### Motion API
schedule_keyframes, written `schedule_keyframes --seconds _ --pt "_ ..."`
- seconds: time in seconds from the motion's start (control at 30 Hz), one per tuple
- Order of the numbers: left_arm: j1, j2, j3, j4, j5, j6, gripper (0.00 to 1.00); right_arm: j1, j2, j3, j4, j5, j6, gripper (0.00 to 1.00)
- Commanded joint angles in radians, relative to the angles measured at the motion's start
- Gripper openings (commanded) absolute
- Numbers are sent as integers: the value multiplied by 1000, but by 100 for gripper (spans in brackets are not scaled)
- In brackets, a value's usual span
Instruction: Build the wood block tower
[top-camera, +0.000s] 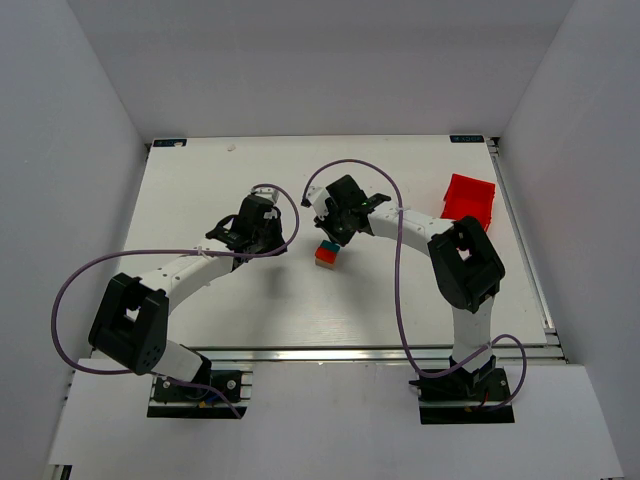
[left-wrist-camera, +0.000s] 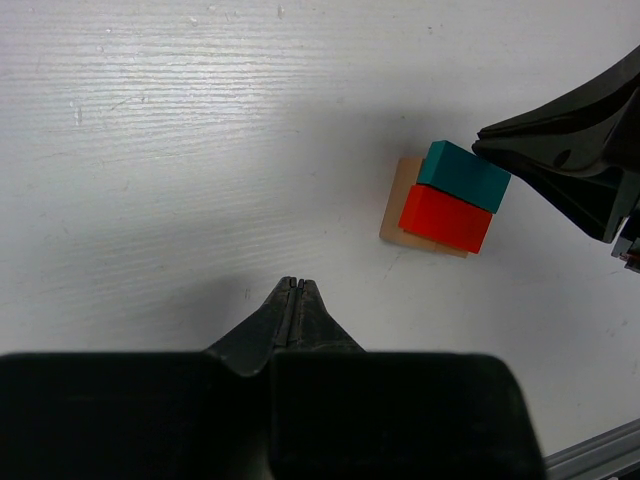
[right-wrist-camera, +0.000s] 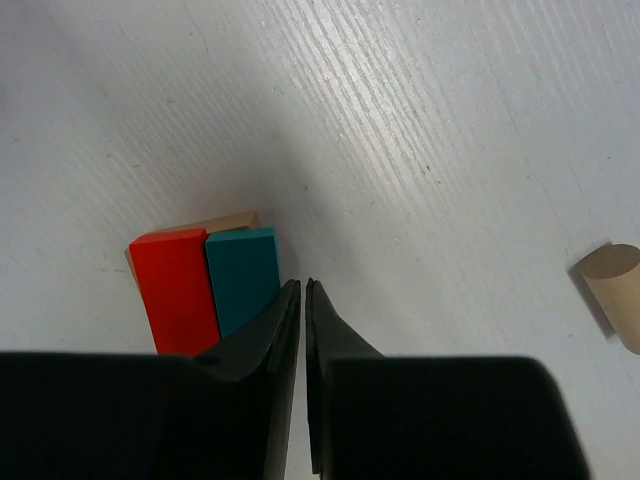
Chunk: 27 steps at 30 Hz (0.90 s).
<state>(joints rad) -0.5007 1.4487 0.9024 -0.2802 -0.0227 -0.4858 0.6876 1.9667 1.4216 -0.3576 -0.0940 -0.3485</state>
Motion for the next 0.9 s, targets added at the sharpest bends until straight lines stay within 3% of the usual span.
schedule_keyframes --seconds 0.0,0.87 --pt "-2 -39 -10 10 -3 12 1 6 -9 30 -6 -26 -9 12" --pt "-2 -21 -2 12 21 27 0 6 26 56 25 -10 -67 20"
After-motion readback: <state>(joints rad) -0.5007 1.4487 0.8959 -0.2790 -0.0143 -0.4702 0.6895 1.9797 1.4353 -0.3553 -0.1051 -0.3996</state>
